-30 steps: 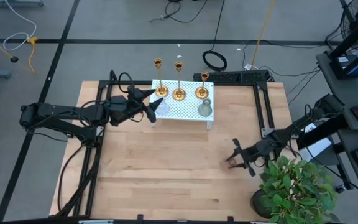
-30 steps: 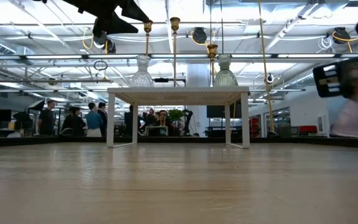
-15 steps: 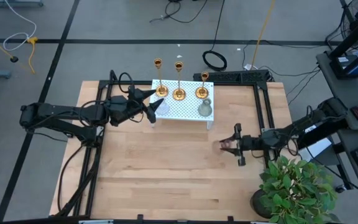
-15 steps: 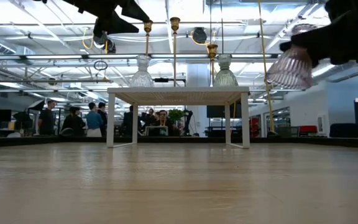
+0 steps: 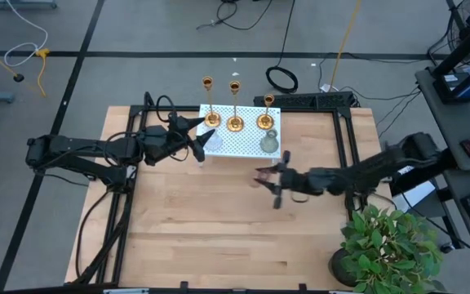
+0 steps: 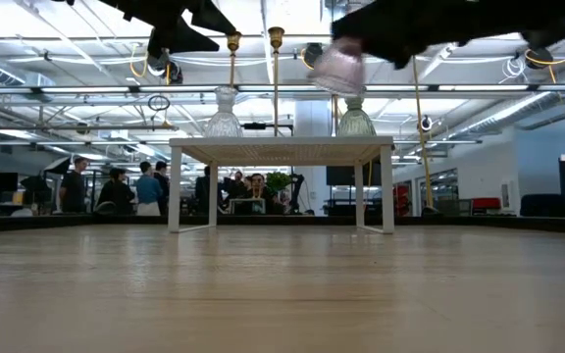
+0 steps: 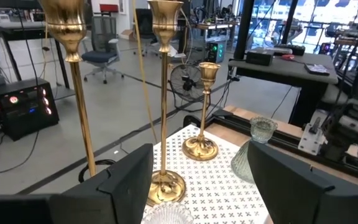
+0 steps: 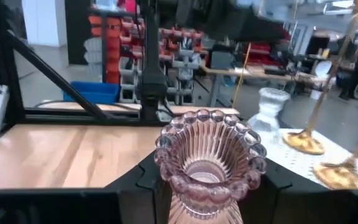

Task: Pick & Place candle stick holders
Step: Put the pink vase on the shelf

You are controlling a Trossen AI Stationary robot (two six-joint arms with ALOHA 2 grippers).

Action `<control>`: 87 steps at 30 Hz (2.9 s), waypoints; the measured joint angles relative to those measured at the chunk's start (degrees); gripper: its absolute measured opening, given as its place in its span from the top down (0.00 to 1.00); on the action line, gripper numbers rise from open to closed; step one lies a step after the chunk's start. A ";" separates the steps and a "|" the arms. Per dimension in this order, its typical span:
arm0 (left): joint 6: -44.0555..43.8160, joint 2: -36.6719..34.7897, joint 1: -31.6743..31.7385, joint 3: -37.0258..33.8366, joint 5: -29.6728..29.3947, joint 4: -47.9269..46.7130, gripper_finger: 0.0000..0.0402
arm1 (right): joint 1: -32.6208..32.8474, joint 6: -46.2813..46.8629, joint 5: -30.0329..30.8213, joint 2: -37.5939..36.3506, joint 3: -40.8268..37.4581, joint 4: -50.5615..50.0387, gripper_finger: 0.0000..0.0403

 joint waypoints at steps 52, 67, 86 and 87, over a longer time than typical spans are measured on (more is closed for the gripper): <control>3.76 0.00 -0.04 0.00 0.61 -0.50 0.33 | -17.07 -0.04 6.13 20.16 18.24 -6.29 0.59; 3.74 0.00 -0.04 0.00 4.83 -0.83 0.33 | -16.98 -2.92 7.45 20.18 18.24 -4.35 0.58; 8.21 4.18 -4.45 -0.07 9.60 -5.67 0.56 | -16.98 -2.91 7.22 20.18 18.22 -4.02 0.59; 7.63 5.12 -5.01 -0.06 9.60 -4.83 0.61 | -16.98 -2.88 7.22 20.18 18.22 -4.08 0.59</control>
